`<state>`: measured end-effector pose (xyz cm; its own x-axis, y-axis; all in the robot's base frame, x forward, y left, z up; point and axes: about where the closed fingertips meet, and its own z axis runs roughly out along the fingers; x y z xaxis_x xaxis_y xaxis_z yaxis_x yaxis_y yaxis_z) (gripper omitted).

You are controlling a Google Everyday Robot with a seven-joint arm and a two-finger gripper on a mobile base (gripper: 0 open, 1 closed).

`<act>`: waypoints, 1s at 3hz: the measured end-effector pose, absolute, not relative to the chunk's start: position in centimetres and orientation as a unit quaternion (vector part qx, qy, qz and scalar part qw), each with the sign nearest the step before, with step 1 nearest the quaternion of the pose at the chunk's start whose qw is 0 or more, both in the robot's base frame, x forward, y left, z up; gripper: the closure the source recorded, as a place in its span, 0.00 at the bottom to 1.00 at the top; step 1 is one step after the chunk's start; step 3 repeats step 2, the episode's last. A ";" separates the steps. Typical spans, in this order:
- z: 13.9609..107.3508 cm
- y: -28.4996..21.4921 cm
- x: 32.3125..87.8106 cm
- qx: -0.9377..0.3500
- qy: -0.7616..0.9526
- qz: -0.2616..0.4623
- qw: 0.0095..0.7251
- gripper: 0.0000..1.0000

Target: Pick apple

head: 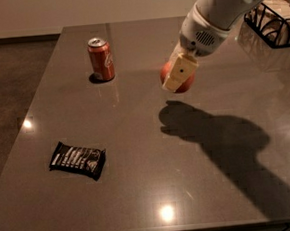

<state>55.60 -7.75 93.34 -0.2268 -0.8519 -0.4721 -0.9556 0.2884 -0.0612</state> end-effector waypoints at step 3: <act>97.0 -7.2 55.3 -0.598 0.755 0.134 0.233 1.00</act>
Offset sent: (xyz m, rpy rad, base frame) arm -0.0031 0.0034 0.0292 0.0318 -0.0175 0.0372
